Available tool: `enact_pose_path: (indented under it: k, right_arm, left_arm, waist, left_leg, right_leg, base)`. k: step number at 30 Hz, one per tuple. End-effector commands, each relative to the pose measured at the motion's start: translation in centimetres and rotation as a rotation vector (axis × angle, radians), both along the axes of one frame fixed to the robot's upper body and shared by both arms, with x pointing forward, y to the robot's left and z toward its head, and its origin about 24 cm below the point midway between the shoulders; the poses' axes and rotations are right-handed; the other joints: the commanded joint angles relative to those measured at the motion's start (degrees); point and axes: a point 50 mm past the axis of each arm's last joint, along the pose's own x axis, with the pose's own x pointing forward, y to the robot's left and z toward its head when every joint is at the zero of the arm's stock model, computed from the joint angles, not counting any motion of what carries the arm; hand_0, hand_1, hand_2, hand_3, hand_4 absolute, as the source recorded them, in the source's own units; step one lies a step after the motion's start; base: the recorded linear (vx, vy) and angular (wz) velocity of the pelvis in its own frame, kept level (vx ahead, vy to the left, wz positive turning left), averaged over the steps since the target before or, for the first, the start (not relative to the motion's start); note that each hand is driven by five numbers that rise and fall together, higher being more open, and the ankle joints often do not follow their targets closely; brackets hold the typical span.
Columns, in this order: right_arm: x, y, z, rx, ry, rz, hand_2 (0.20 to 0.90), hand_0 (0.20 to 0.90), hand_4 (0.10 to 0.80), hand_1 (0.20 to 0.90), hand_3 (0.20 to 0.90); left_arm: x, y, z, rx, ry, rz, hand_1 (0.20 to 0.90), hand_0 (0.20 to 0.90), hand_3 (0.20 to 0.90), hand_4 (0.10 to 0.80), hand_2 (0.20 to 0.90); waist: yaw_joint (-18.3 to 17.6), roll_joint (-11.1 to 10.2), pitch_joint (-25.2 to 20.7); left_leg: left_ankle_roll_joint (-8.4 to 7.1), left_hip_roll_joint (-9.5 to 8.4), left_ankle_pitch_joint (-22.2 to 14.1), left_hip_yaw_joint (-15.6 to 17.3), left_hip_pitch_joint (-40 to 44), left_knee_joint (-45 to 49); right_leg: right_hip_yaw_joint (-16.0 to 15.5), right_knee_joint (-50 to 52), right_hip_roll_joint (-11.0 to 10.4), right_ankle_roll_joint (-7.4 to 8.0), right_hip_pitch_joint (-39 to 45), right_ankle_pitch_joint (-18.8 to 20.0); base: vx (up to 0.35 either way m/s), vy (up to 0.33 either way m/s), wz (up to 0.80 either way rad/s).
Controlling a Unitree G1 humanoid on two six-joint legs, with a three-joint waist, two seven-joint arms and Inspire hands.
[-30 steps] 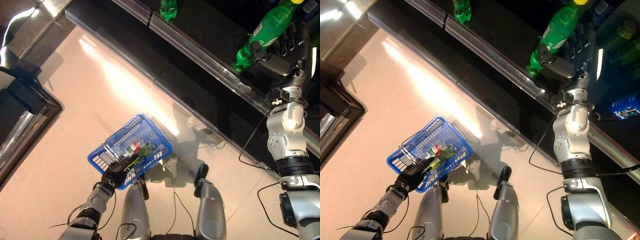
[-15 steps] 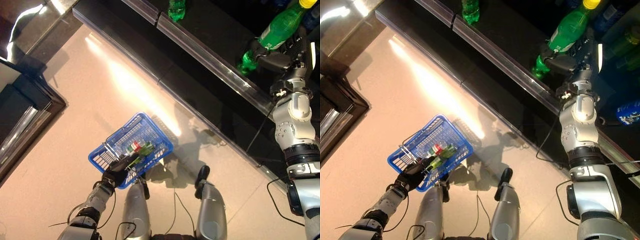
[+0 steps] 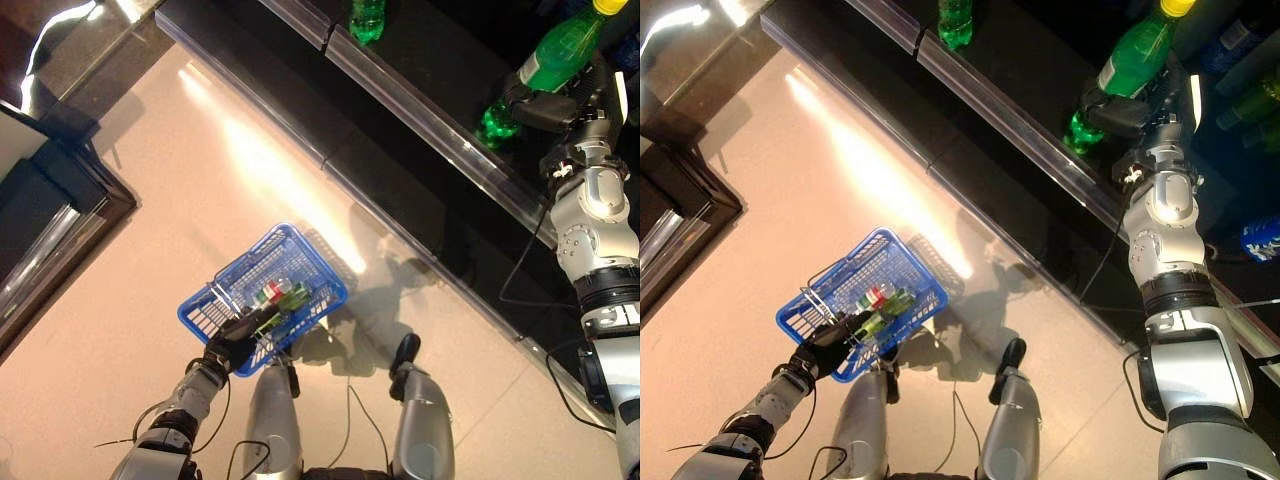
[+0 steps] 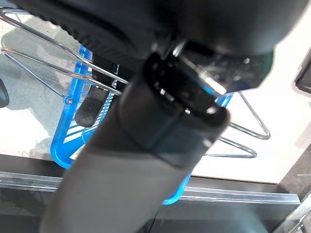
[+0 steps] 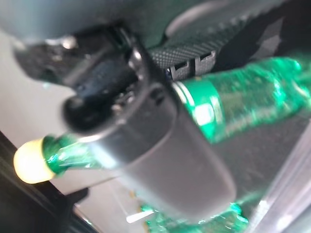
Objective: Pick up the drink and place into the basket.
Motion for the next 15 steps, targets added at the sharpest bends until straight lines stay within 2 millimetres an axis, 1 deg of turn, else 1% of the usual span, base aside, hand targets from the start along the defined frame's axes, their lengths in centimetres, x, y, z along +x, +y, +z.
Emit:
enact_pose_path:
  k: [1, 6, 7, 8, 15]
  right_arm:
    - [-1.09, 0.79, 7.35, -0.095, -0.239, 0.048, 0.300, 0.300, 0.100, 0.300, 0.200]
    - [-0.96, 0.84, 7.42, -0.093, -0.236, 0.042, 0.300, 0.300, 0.100, 0.300, 0.200]
    - [-0.97, 0.81, 7.50, -0.091, -0.237, 0.042, 0.300, 0.300, 0.100, 0.300, 0.200]
    - [-0.94, 0.76, 7.49, -0.090, -0.235, 0.039, 0.300, 0.300, 0.100, 0.300, 0.200]
    - [-0.95, 0.99, 7.74, -0.089, -0.248, 0.043, 0.300, 0.300, 0.100, 0.300, 0.200]
  left_arm:
    - [-2.53, 0.98, -0.76, 0.004, -0.007, -0.129, 0.300, 0.300, 0.200, 0.100, 0.300]
    - [-2.47, 0.91, -0.76, 0.004, -0.009, -0.133, 0.300, 0.300, 0.200, 0.100, 0.300]
    - [-2.43, 0.91, -0.73, 0.003, -0.010, -0.133, 0.300, 0.300, 0.200, 0.100, 0.300]
    - [-2.42, 0.89, -0.74, 0.004, -0.008, -0.135, 0.300, 0.300, 0.200, 0.100, 0.300]
    - [-2.19, 0.81, -0.61, 0.007, -0.011, -0.142, 0.300, 0.300, 0.200, 0.100, 0.300]
  waist:
    - [1.94, -0.18, -3.06]
    - [2.03, -0.06, -3.14]
    - [1.98, -0.18, -2.94]
    - [2.05, -0.02, -3.18]
    - [2.11, -0.17, -2.96]
  left_leg:
    - [2.58, -0.35, -2.23, 0.25, 1.04, 1.30]
    - [2.63, -0.51, -2.20, 0.31, 1.20, 1.01]
    - [3.10, -0.59, -1.00, 0.78, 0.61, 0.98]
    - [2.62, -0.47, -2.28, 0.30, 1.01, 1.22]
    - [2.76, -0.42, -2.53, 0.39, 0.80, 1.35]
  right_leg:
    - [1.69, -1.88, -1.07, 1.49, -1.49, 1.83]
    - [1.54, -1.96, -1.14, 1.55, -1.44, 1.86]
    - [1.12, -2.28, -1.35, 0.89, -1.87, 2.96]
    - [1.52, -1.76, -1.23, 1.52, -1.59, 1.77]
    - [1.35, -1.56, -1.15, 1.47, -1.91, 1.67]
  base:
    - [-0.009, 0.009, 0.12]
    - [-0.006, 0.007, 0.03]
    - [0.000, 0.000, 0.00]
    - [0.000, 0.000, 0.00]
    - [0.009, 0.001, 0.00]
